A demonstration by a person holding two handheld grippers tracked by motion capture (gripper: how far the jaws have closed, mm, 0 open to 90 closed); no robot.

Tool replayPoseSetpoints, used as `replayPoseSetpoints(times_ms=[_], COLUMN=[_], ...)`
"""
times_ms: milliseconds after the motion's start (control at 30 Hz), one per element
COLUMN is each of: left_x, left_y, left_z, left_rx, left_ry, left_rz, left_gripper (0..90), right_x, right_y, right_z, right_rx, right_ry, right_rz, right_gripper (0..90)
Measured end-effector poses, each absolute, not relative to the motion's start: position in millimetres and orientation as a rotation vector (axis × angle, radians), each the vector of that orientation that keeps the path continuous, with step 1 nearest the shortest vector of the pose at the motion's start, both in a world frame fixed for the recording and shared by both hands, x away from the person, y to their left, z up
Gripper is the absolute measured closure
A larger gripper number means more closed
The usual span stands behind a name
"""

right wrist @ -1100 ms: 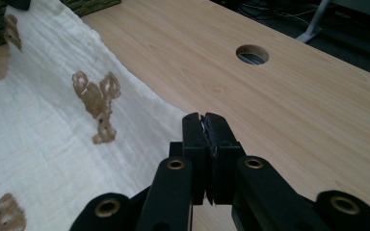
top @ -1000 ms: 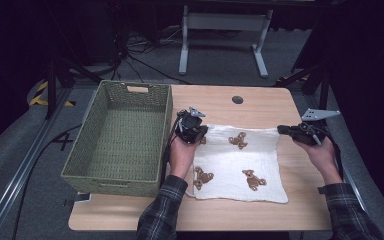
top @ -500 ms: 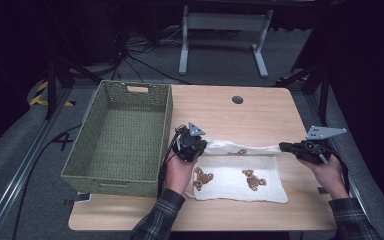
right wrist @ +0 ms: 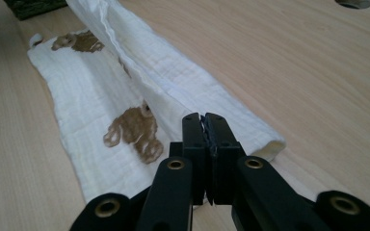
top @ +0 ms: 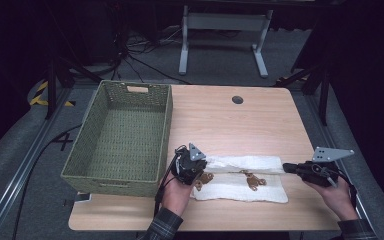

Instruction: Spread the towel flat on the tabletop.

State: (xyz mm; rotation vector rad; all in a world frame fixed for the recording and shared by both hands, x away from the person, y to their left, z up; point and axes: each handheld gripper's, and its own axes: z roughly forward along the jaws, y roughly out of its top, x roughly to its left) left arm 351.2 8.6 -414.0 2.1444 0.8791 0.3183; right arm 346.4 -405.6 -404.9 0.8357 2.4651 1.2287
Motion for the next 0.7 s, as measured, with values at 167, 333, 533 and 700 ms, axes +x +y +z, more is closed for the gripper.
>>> replayPoseSetpoints(times_ms=[167, 333, 533, 700], left_x=[339, 332, 327, 325], left_y=[13, 16, 19, 22], left_z=[-418, -429, -430, -426], left_rx=[2.155, 2.198, 2.194, 2.168], left_ry=[0.877, 0.884, 0.881, 0.883], left_rz=[0.297, 0.269, 0.235, 0.256], left_gripper=[88.0, 87.7, 86.8, 75.1], right_x=[332, 322, 315, 313], right_y=[-407, -408, -406, -407], right_z=[-410, -419, -427, -428], right_rx=[0.829, 0.826, 0.819, 0.824], right_ry=[2.494, 2.536, 2.585, 2.6], right_rz=[1.237, 1.237, 1.218, 1.219], right_gripper=[88.6, 88.6, 88.2, 82.1])
